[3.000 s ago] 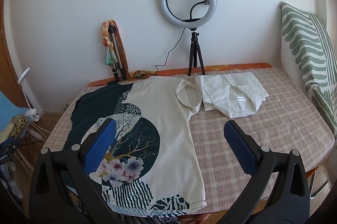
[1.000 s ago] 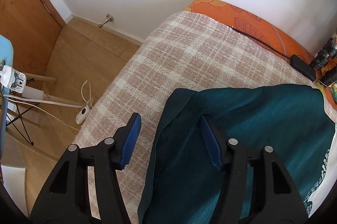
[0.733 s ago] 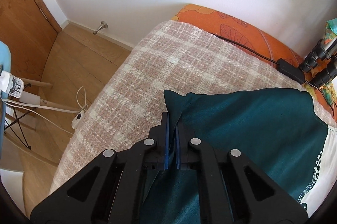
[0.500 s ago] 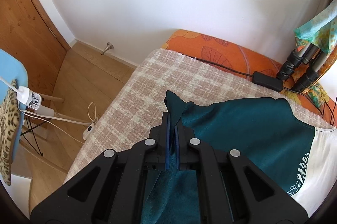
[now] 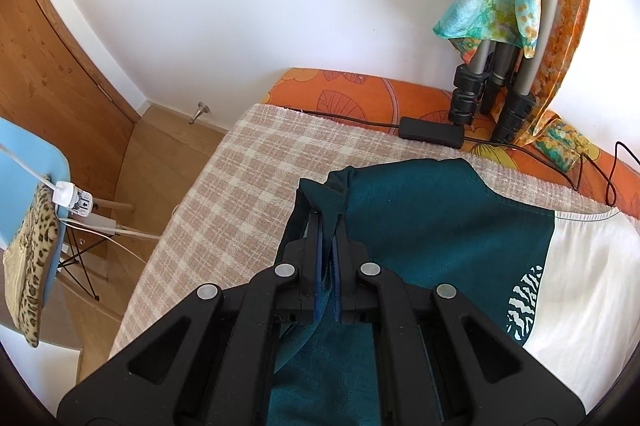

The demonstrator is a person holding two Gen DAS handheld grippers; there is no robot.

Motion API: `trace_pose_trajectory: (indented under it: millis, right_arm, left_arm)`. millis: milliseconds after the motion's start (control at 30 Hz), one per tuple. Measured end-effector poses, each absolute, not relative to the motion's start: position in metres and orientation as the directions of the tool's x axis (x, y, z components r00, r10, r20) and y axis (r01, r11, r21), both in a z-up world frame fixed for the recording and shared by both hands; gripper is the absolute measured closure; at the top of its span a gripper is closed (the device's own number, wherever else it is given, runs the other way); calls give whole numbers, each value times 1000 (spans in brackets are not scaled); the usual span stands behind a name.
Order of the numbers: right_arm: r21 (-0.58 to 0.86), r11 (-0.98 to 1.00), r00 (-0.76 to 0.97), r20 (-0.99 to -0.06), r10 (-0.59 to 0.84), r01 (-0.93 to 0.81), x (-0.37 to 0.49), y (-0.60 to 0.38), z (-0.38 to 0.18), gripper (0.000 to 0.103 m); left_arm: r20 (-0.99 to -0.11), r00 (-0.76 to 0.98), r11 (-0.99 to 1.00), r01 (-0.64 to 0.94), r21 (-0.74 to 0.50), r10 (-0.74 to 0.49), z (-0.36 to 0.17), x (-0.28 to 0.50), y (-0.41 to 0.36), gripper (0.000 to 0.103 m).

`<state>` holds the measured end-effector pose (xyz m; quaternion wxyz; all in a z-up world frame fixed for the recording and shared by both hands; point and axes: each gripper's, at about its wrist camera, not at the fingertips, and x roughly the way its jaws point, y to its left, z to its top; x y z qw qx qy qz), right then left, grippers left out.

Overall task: Fold small clothes
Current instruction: 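Fold the gripped dark-green side inward over the shirt body with the left tool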

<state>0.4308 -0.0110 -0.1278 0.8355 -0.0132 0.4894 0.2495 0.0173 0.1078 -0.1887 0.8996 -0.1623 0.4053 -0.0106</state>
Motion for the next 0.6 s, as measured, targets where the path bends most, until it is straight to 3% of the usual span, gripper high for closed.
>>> trace_pose_trajectory:
  millis: [33, 67, 100, 300, 600]
  right_arm:
    - [229, 872, 394, -822, 411, -432, 433, -12, -130, 98]
    - [240, 867, 389, -819, 422, -437, 433, -14, -129, 98]
    - [252, 861, 382, -816, 434, -441, 434, -16, -129, 98]
    - [245, 854, 386, -811, 440, -459, 433, -27, -124, 98]
    - [199, 889, 442, -810, 386, -413, 442, -99, -111, 98]
  left_arm:
    - [-731, 664, 945, -113, -307, -158, -190, 18, 107, 66]
    - [-724, 667, 940, -106, -326, -175, -189, 17, 107, 87]
    - [-726, 652, 926, -95, -365, -219, -192, 18, 108, 101]
    - [-662, 677, 878, -47, -476, -322, -174, 14, 102, 101]
    - [-624, 572, 839, 259, -478, -532, -139, 31, 14, 101]
